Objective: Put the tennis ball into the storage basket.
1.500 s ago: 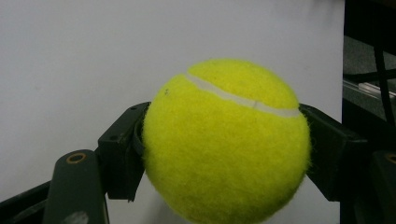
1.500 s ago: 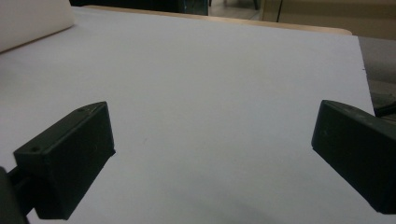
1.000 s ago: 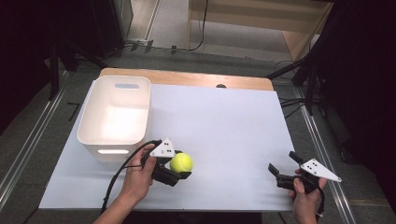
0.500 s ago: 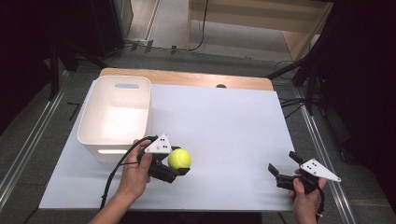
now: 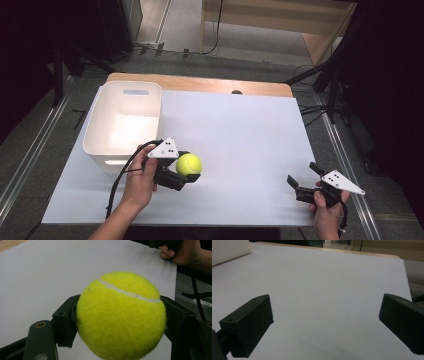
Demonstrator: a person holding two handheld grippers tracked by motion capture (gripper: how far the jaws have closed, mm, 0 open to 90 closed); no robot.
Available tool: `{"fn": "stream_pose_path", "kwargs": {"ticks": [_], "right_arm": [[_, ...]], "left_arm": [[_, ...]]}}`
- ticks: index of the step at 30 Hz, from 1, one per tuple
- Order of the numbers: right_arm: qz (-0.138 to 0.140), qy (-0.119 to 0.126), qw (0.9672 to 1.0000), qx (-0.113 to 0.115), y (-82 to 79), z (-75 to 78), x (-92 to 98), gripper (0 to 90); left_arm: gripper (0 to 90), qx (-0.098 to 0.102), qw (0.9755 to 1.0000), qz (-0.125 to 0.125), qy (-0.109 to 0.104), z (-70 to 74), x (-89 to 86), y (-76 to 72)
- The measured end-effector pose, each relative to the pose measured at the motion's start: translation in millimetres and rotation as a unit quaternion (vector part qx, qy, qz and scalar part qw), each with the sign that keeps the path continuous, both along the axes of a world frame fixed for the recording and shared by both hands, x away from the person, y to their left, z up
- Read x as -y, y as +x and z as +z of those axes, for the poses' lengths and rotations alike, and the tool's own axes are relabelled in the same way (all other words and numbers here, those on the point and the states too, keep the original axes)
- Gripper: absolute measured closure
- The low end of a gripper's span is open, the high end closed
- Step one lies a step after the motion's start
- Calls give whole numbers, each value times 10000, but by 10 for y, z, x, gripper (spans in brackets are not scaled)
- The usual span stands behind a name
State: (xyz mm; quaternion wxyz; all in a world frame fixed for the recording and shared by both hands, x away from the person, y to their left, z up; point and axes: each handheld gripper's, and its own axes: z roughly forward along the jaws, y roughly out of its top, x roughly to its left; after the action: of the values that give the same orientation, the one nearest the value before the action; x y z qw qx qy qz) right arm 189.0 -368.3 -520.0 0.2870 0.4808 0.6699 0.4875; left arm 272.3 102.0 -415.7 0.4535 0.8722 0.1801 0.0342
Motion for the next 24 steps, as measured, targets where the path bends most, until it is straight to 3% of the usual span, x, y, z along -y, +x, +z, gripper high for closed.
{"fn": "stream_pose_path", "kwargs": {"ticks": [24], "right_arm": [[-6, -3, 10000, -4, 0, 0, -2, 0]], "left_arm": [[247, 55, 10000, -6, -78, 127, -47, -25]]}}
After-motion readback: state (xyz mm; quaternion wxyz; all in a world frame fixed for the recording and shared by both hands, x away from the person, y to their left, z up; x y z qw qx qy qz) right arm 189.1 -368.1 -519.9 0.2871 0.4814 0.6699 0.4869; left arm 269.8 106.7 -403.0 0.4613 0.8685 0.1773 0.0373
